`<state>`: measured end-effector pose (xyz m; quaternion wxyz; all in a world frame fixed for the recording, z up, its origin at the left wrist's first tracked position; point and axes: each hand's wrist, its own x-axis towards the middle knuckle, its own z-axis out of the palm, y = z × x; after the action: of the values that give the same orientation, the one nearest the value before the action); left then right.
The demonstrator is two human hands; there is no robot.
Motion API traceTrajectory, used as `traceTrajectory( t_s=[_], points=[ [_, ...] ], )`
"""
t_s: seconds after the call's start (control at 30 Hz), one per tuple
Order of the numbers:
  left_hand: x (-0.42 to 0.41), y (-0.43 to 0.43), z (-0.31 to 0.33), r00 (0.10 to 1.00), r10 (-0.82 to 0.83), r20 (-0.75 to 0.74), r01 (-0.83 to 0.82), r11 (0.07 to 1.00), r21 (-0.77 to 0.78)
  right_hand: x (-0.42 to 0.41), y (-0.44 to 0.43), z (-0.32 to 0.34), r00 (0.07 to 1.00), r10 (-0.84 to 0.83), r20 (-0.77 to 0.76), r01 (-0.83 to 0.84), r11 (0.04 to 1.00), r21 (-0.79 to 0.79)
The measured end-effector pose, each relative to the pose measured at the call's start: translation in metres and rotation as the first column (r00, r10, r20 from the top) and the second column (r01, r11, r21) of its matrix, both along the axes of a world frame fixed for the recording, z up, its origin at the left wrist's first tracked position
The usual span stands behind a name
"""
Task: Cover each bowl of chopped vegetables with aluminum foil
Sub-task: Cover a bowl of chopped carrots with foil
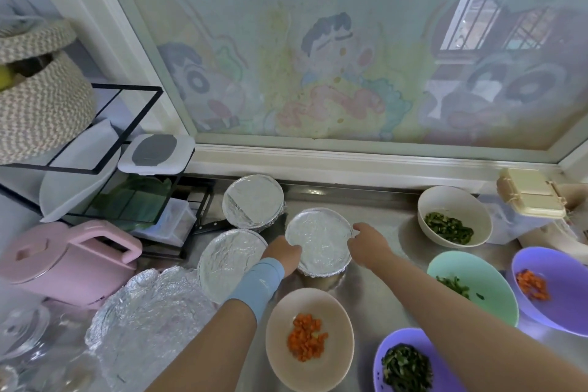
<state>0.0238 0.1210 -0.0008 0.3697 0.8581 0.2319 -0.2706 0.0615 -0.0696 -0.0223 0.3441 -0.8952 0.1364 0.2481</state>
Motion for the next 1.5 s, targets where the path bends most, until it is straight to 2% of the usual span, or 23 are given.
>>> traceTrajectory(
  t_s=[0.17, 0.33, 0.5, 0.63, 0.77, 0.9, 1.0, 1.1, 1.23, 1.33, 1.43, 1.5],
  points=[
    [0.033, 0.006, -0.016, 0.993, 0.114, 0.015, -0.110, 0.981, -0.160, 0.019, -0.005, -0.005, 0.996, -0.083, -0.032, 0.084, 0.996, 0.038],
    [0.075, 0.004, -0.022, 0.969, 0.209, 0.132, -0.181, 0.963, -0.200, 0.036, -0.008, -0.016, 0.972, -0.222, -0.071, 0.231, 0.958, 0.167],
    [0.089, 0.001, -0.015, 0.941, 0.268, 0.207, -0.217, 0.947, -0.237, 0.044, -0.012, -0.015, 0.975, -0.209, -0.077, 0.216, 0.972, 0.092],
    [0.079, -0.001, -0.025, 0.935, 0.348, 0.070, -0.319, 0.909, -0.268, 0.048, -0.012, -0.019, 0.952, -0.285, -0.115, 0.301, 0.939, 0.164],
    [0.075, -0.006, -0.029, 0.881, 0.458, -0.121, -0.458, 0.760, -0.461, 0.054, -0.006, -0.022, 0.915, -0.386, -0.119, 0.404, 0.878, 0.257],
    [0.084, -0.003, -0.031, 0.905, 0.426, 0.009, -0.373, 0.803, -0.465, 0.056, 0.005, -0.019, 0.909, -0.400, -0.117, 0.416, 0.864, 0.282],
    [0.090, 0.004, -0.044, 0.924, 0.379, 0.049, -0.321, 0.839, -0.440, 0.060, 0.006, -0.021, 0.916, -0.386, -0.108, 0.401, 0.878, 0.262],
    [0.092, 0.008, -0.039, 0.941, 0.337, 0.028, -0.301, 0.874, -0.381, 0.063, 0.005, -0.021, 0.928, -0.349, -0.131, 0.371, 0.896, 0.242],
    [0.086, 0.007, -0.029, 0.886, 0.463, 0.009, -0.422, 0.816, -0.396, 0.058, 0.007, -0.009, 0.943, -0.278, -0.186, 0.318, 0.917, 0.241],
    [0.083, 0.004, -0.024, 0.897, 0.440, 0.049, -0.404, 0.859, -0.314, 0.056, 0.007, -0.012, 0.946, -0.257, -0.196, 0.301, 0.920, 0.251],
    [0.077, 0.002, -0.025, 0.887, 0.459, 0.040, -0.436, 0.864, -0.251, 0.054, 0.005, -0.015, 0.931, -0.319, -0.177, 0.356, 0.901, 0.248],
    [0.073, 0.002, -0.030, 0.889, 0.455, -0.063, -0.454, 0.851, -0.266, 0.049, 0.007, -0.007, 0.893, -0.392, -0.219, 0.439, 0.866, 0.241]
  ],
)
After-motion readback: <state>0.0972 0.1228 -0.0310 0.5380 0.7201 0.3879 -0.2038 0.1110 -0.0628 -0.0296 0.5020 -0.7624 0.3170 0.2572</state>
